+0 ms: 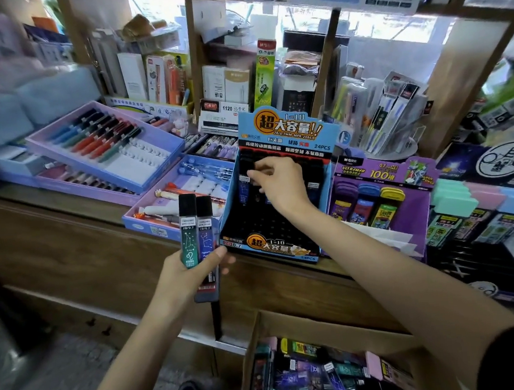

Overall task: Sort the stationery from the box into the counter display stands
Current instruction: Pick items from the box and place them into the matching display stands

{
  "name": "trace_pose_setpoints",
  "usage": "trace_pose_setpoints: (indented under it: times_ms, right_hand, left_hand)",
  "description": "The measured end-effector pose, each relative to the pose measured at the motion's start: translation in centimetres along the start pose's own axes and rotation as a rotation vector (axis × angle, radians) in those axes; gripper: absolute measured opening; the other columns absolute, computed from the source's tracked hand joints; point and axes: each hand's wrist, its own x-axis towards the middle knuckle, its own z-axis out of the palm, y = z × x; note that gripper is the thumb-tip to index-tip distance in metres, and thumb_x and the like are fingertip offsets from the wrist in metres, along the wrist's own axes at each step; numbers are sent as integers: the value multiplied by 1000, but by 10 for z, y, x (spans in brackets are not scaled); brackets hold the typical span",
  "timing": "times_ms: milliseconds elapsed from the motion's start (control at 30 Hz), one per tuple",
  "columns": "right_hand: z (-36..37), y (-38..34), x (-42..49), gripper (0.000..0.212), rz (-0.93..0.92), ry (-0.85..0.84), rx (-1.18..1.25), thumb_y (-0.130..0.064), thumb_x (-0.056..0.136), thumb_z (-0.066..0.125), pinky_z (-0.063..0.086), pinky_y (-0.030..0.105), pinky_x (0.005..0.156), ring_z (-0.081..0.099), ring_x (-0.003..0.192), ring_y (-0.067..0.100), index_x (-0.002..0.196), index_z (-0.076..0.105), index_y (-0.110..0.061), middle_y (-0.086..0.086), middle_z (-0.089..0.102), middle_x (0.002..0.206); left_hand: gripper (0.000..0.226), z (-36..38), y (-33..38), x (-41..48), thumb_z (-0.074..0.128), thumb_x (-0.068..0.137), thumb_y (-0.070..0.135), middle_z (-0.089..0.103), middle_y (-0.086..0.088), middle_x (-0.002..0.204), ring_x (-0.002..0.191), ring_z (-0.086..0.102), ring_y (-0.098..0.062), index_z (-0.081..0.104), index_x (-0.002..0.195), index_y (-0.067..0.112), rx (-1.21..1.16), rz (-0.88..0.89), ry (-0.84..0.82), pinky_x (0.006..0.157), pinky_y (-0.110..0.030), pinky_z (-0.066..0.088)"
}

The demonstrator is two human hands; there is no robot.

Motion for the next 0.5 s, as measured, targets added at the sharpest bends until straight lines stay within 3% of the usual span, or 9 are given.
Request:
trace_pose_setpoints:
  times_ms: [133,200,300,400,500]
  right_hand:
    - [5,-4,3,22,16,-16,-35,-14,86,67,55,41,84,67,88,25,101,70,1,15,70,93]
    - [4,-7,3,20,8,-45,-118,-17,88,65,54,40,82,67,83,25,93,72,1,15,71,87]
    - [-3,-12,-9,33,8,-80,-259,-24,92,60,55,37,73,66,70,28,77,71,4,17,69,73]
    - [-10,-16,-39,36,30,-215,-67,-33,93,55,56,39,76,69,76,24,84,70,-1,12,71,81]
    - [-13,-22,-67,23,145,-459,198,-34,89,61,54,28,73,65,84,10,96,67,-14,0,69,92]
  left_hand:
    - [22,3,1,-2,69,78,22,75,-6,80,64,69,-12,70,91,4,-1,1,-1,54,-15,50]
    - [27,4,3,-4,69,76,26,75,-6,81,65,70,-12,70,92,5,3,-3,-11,55,-16,51]
    - [33,8,5,-6,69,72,31,75,-7,83,68,71,-14,69,95,7,-1,-10,-29,56,-17,52]
    - [32,13,7,-9,69,71,31,75,-7,81,67,70,-14,69,94,9,-8,0,-39,56,-18,52]
    - [29,20,10,-10,70,72,28,75,-8,80,68,71,-16,68,94,10,-15,0,-61,58,-18,53]
